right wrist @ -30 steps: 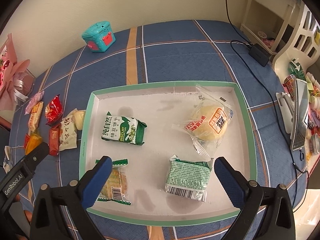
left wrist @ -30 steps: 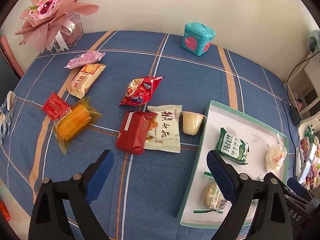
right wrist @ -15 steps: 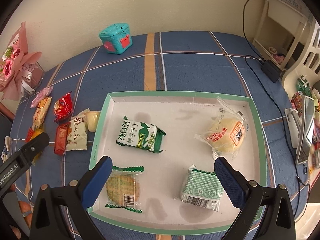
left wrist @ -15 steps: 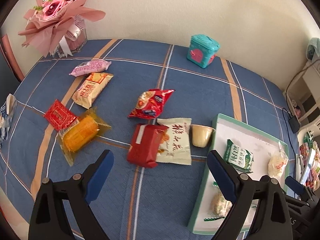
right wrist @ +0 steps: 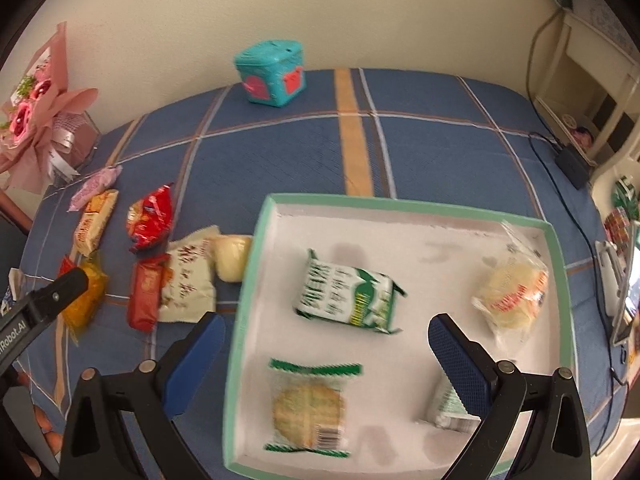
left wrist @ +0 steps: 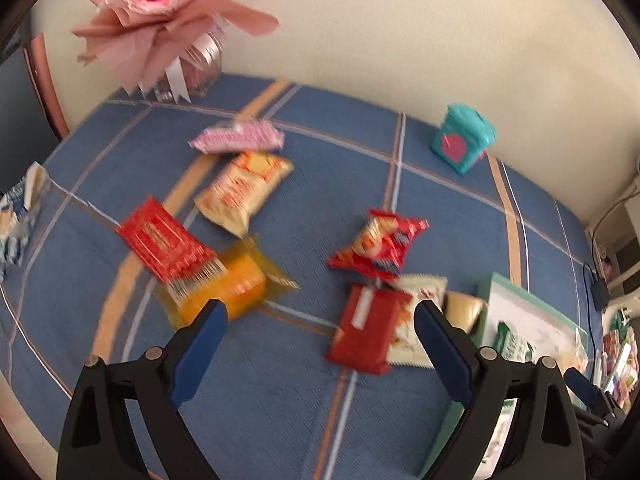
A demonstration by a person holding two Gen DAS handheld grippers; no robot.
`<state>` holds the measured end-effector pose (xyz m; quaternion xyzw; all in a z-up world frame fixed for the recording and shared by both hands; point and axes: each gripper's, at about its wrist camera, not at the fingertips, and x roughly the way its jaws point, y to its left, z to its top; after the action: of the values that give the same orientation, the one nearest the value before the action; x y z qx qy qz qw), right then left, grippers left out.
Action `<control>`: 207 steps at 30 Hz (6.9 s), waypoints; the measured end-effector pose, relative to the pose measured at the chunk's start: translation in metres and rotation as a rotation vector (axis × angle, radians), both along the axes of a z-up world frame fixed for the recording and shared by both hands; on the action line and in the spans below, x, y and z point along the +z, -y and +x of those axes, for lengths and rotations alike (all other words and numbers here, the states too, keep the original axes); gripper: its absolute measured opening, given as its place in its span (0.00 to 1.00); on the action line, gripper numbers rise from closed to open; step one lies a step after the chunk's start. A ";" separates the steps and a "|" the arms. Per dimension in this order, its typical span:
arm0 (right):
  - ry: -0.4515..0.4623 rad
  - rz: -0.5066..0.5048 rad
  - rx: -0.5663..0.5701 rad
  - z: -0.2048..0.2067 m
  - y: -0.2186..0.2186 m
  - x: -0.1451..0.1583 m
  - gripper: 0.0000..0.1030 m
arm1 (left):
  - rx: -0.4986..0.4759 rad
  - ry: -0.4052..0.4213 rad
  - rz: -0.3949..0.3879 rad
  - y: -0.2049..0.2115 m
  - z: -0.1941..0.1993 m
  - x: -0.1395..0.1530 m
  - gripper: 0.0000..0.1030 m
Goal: Organize snacks
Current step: 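Withdraw both tools from the tray toward the remaining snacks, then grasp the yellow cake pack with the left tool while the right tool grasps the red wafer pack, then carry both packs over the white tray and open both tools to drop them, then move both tools back toward the red rectangular pack and white pastry pack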
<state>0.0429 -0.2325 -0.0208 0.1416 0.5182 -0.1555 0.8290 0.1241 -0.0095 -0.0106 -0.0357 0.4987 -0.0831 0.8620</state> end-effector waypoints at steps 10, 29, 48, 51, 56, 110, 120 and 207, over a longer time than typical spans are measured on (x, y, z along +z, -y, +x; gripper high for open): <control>0.070 0.080 0.085 0.036 -0.052 0.000 1.00 | 0.084 0.061 0.030 -0.052 0.024 0.016 0.92; -0.020 -0.015 0.239 0.084 -0.132 -0.035 0.90 | -0.005 -0.115 0.067 -0.061 0.050 -0.044 0.92; -0.107 -0.160 0.299 0.088 -0.153 -0.057 0.65 | -0.046 -0.147 0.150 -0.050 0.051 -0.061 0.64; -0.104 -0.160 0.309 0.087 -0.153 -0.055 0.53 | -0.050 -0.153 0.149 -0.048 0.052 -0.060 0.60; -0.107 -0.143 0.308 0.086 -0.150 -0.054 0.49 | -0.051 -0.159 0.138 -0.048 0.053 -0.060 0.57; -0.038 -0.008 0.159 0.013 -0.054 0.013 0.46 | -0.136 0.003 0.004 0.016 -0.024 0.036 0.42; -0.045 0.045 -0.002 -0.016 0.027 0.010 0.46 | -0.253 0.006 0.035 0.086 -0.050 0.032 0.42; -0.021 0.017 -0.103 -0.050 0.076 0.043 0.53 | -0.139 -0.049 0.068 0.078 -0.037 0.016 0.58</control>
<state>-0.0073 -0.3084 0.0224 0.1735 0.5203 -0.1950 0.8131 0.0870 -0.0875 0.0055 0.0262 0.5233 -0.1250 0.8425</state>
